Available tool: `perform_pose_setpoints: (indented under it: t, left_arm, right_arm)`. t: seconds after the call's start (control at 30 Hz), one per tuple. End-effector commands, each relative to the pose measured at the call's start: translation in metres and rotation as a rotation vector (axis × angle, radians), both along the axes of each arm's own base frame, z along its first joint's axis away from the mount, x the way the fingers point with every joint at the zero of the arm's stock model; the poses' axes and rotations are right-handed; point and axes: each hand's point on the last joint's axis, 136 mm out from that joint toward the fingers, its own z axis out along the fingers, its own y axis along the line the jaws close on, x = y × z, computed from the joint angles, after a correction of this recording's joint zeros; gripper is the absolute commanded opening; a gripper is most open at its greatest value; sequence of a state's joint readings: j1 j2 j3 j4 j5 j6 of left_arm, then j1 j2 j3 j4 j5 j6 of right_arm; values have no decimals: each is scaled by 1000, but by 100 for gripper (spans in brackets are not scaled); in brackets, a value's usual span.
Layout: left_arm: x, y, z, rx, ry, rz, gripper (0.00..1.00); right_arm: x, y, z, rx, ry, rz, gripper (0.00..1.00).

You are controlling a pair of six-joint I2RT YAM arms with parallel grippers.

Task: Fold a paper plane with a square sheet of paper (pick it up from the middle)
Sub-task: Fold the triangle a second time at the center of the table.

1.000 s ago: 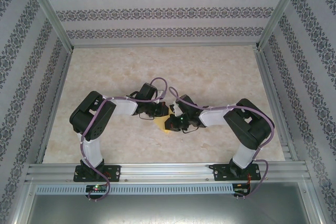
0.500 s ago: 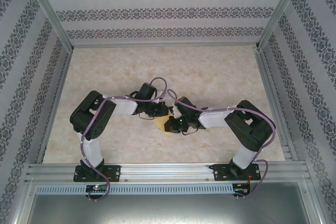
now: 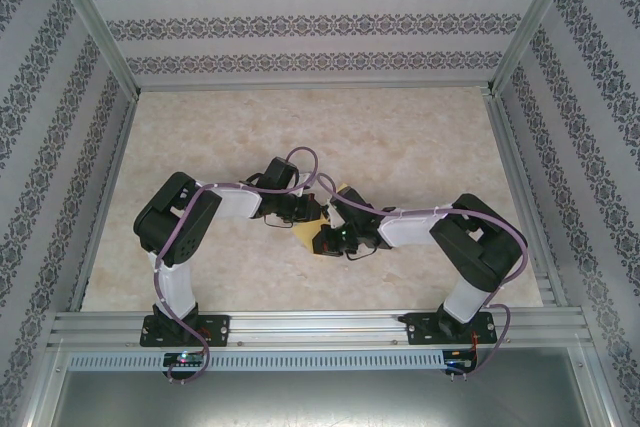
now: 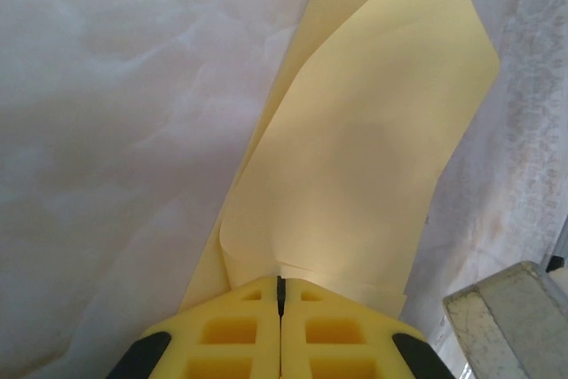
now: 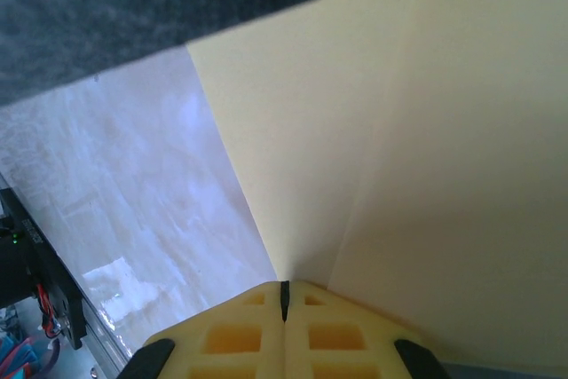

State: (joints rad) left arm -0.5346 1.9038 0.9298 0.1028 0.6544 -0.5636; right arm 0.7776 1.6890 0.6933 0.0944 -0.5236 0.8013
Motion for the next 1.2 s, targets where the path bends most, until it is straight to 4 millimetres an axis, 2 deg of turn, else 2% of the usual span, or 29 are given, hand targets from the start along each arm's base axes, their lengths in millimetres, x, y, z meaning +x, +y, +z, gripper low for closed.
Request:
perform_pose_setpoints:
  t: [0.0, 0.5, 0.57, 0.7, 0.83, 1.0, 1.17]
  left_arm:
    - [-42, 47, -78, 257, 190, 26, 8]
    - [-45, 47, -84, 260, 204, 20, 8]
    - [-44, 47, -84, 259, 206, 21, 8]
    - [-43, 46, -82, 254, 202, 16, 8]
    - [-42, 44, -80, 248, 200, 13, 8]
    - [-42, 43, -78, 244, 199, 12, 8]
    - [-42, 44, -77, 244, 193, 14, 8]
  right_arm:
    - [-27, -8, -8, -42, 57, 54, 4]
    - [-43, -18, -22, -124, 81, 78, 4]
    - [-41, -14, -18, -106, 76, 78, 4]
    - [-25, -2, 9, -13, 28, 37, 4]
    - [5, -11, 34, 48, -42, -80, 4]
    - [24, -20, 36, 43, -61, -134, 4]
    - [28, -17, 25, 29, -51, -128, 4]
